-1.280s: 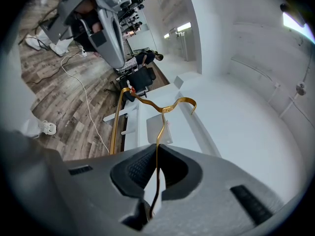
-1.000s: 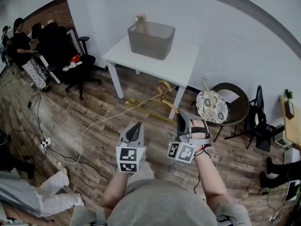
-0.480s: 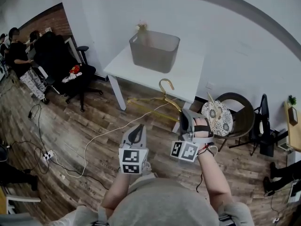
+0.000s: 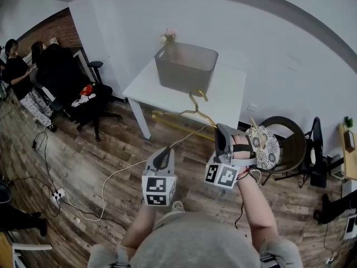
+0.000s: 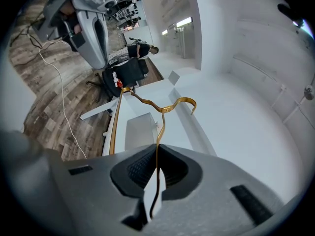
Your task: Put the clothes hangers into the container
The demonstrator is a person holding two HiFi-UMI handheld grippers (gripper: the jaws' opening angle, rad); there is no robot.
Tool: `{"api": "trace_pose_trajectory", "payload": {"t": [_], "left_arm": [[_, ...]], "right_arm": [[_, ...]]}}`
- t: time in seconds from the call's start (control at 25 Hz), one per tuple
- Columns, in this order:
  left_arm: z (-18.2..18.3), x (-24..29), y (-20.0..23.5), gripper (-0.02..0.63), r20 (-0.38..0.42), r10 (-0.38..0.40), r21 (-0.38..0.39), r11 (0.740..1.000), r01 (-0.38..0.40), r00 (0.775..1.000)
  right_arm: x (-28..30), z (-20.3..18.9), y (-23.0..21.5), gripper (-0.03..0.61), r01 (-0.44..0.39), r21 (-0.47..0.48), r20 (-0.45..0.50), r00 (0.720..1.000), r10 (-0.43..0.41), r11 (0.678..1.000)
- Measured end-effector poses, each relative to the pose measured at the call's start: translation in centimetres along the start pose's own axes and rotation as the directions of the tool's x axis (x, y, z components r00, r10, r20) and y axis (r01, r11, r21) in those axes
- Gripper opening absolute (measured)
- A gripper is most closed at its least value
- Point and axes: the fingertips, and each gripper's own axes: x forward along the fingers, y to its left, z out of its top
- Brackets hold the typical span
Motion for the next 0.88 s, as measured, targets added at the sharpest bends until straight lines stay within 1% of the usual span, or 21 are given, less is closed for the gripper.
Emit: {"api": "trace_pose_trajectory", "payload": {"t": [0.4, 0.64, 0.88], "left_arm": [[0.8, 5.0, 4.8, 0.02, 0.003, -0.021, 0.0, 1.0, 0.021, 1.0], [0.8, 7.5, 7.0, 0.02, 0.008, -0.03, 0.003, 1.0, 0.03, 1.0], [0.7, 8.9, 9.0, 0.02, -0.002, -0.024, -0.004, 1.0, 0.024, 1.0]], "right_arm": [[7.1, 1.7, -1.2, 0.017, 0.02, -0.004, -0.011, 1.0, -0.02, 1.0], [11.0, 2.2, -2.2, 0.017, 0.044, -0.019, -0.019, 0.999, -0.045, 0.999], [14.2, 2.0, -3.9, 0.017, 0.071, -0.037, -0.035, 0.997, -0.072, 0.997]]}}
